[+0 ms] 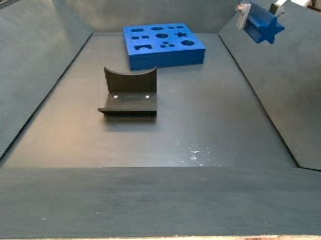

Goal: Pick up the star object. Move up. Place the star object on the fixture. Regrasp the star object. Move to above the board. Insert the star object.
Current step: Place the star object on the fixture.

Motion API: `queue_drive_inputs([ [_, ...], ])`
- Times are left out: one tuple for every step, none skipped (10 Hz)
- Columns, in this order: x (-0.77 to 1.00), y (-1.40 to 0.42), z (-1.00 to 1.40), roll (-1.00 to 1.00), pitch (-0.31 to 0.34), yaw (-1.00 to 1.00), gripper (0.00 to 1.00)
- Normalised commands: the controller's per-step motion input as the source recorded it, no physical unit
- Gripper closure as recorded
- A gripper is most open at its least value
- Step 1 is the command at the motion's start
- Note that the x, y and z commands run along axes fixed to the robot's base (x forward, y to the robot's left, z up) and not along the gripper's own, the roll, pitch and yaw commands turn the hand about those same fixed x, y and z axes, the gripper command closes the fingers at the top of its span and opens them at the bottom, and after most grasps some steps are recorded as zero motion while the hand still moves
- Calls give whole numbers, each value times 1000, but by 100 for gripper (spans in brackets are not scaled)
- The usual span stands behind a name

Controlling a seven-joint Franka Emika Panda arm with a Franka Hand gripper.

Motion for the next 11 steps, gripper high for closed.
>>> queue_drive_inputs([
  [1000, 414, 90, -74, 244, -155, 100],
  [1000, 371, 84, -59, 220, -114, 100],
  [1000, 322, 72, -38, 182, -71, 100],
  [1000, 305, 66, -32, 158, -55, 100],
  [1000, 282, 60, -30, 151, -47, 100],
  [1000, 252, 56, -30, 143, -40, 100],
  [1000, 236, 50, -34, 141, -40, 100],
  [1000, 223, 46, -38, 144, -40, 100],
  [1000, 195, 42, -47, 151, -41, 100],
  [1000, 171, 39, -54, 155, -45, 100],
  [1000, 143, 31, -60, 148, -47, 100],
])
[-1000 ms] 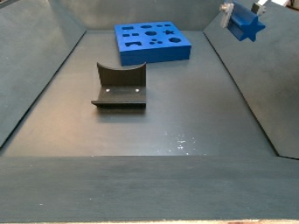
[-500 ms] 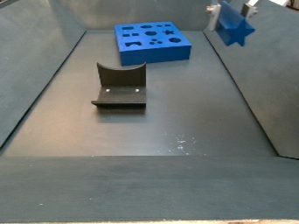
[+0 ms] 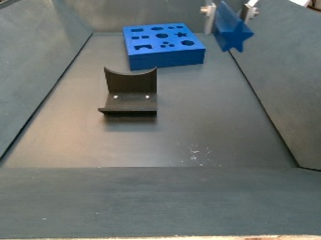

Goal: Pick up the star object. Move up. Place the star object on the fixture. Regrasp the star object. Move to above the board. Insert the star object.
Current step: Place the star object on the fixture.

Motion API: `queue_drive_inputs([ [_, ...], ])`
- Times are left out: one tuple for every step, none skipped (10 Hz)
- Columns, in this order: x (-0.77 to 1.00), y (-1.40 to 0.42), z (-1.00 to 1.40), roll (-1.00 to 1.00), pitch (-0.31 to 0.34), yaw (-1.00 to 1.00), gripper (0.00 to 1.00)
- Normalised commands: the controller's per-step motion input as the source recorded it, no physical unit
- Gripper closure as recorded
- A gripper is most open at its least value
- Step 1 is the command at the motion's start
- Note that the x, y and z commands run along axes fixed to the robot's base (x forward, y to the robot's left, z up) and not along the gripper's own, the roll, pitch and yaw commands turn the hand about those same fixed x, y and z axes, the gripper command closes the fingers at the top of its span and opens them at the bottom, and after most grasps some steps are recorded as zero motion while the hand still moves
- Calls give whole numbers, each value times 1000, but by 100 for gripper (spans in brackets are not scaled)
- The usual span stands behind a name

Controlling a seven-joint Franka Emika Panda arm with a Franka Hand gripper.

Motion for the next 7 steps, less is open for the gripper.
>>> queue_drive_inputs([
  [1000, 128, 23, -65, 143, -46, 100],
  [1000, 107, 24, -74, 143, -45, 100],
  [1000, -208, -98, -1000, 88, 64, 100],
  [1000, -221, -104, -1000, 82, 56, 100],
  [1000, -183, -95, -1000, 90, 45, 100],
  [1000, -159, -79, -1000, 109, 34, 100],
  [1000, -125, -71, -1000, 131, 17, 100],
])
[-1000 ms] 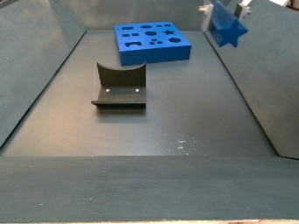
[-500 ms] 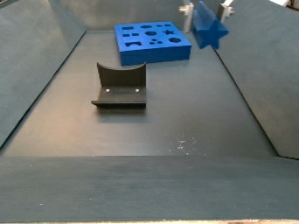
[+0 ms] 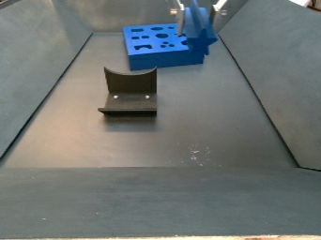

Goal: Pick up the star object. Move up. Place the star object on the fixture. Regrasp the star object. Move to above the board. Insert the star object.
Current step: Place the star object on the fixture.

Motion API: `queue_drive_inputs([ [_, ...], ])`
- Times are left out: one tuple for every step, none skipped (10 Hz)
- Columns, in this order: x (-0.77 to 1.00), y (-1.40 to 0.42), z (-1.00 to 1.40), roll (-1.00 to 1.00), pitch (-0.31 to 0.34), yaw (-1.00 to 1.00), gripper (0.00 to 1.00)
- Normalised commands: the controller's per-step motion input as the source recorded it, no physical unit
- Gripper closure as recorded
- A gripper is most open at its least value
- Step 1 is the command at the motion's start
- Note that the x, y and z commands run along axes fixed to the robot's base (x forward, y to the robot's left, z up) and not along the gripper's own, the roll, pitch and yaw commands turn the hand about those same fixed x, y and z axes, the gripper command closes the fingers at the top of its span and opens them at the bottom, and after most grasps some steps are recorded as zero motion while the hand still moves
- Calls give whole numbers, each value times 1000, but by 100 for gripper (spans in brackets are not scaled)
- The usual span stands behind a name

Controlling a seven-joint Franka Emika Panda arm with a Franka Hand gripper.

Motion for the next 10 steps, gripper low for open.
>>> queue_drive_inputs([
  [1000, -98, -66, -1000, 144, 0, 100],
  [1000, -74, -59, -1000, 159, -23, 100],
  [1000, -49, -52, -848, 150, -49, 100],
  [1000, -31, -47, -693, 132, -64, 100],
  [1000, -14, -44, -534, 114, -75, 100],
  [1000, 1, -40, -375, 100, -82, 100],
  [1000, 5, -29, -232, 82, -81, 100],
  [1000, 13, -30, -193, 66, -79, 100],
  [1000, 15, -30, -179, 60, -75, 100],
  [1000, 22, -25, -161, 63, -70, 100],
])
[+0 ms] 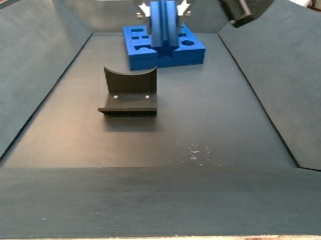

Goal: Pick up the star object. Move up. Place the star object on the fixture. Regrasp the star object. Move to above the board. Insert the star object.
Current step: Place the star object on the fixture.

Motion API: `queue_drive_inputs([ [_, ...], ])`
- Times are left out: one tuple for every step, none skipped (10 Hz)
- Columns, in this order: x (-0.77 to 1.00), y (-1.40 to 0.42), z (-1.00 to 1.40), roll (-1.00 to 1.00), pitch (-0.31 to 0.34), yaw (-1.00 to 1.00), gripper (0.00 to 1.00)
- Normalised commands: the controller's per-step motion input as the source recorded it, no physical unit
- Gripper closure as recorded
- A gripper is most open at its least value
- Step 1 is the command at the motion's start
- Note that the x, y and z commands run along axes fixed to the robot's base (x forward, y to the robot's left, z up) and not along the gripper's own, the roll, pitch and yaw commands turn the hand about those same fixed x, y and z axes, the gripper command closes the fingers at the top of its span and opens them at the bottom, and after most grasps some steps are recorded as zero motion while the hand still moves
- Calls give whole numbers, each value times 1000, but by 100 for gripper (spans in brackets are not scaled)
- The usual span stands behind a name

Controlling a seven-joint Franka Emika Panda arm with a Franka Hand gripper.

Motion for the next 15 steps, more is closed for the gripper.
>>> queue_drive_inputs([
  [997, 28, -20, -155, 68, -62, 100],
  [898, 29, -15, -148, 71, -52, 100],
  [827, 27, -16, -143, 75, -45, 100],
  [733, 24, -9, -136, 85, -39, 100],
  [690, 24, -7, -135, 92, -36, 100],
  [611, 24, -8, -134, 103, -31, 100],
  [554, 22, -4, -132, 108, -28, 100],
  [499, 21, -4, -131, 115, -26, 100],
  [450, 21, -5, -131, 122, -25, 100],
  [389, 22, -1, -130, 126, -25, 100],
  [348, 21, -5, -127, 127, -24, 100],
  [311, 19, -8, -125, 128, -23, 100],
  [271, 18, -6, -125, 129, -23, 100],
  [216, 19, 0, -126, 135, -23, 100],
  [178, 22, 0, -127, 139, -22, 100],
])
